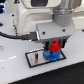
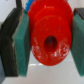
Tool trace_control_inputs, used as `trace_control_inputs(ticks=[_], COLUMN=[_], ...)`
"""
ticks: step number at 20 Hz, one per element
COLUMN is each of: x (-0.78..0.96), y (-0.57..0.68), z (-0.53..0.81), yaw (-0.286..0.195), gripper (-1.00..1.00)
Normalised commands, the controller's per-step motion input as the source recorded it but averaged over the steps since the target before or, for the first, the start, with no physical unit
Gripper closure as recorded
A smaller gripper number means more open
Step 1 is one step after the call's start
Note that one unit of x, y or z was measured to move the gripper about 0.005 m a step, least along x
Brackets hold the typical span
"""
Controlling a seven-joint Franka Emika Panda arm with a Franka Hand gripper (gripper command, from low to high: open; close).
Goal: Insert the blue gear onto the right peg, followed by the red gear
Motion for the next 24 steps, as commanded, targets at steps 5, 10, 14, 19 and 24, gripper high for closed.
trace_control_inputs(ticks=[5, 10, 14, 19, 24], x=[0.18, 0.22, 0.00, 0.10, 0.23], y=[-0.02, -0.07, 0.02, -0.03, -0.07], z=[-0.19, -0.07, 0.32, 0.15, -0.10], yaw=[0.000, 0.000, 0.000, 0.000, 0.000], gripper=[1.00, 1.00, 1.00, 1.00, 1.00])
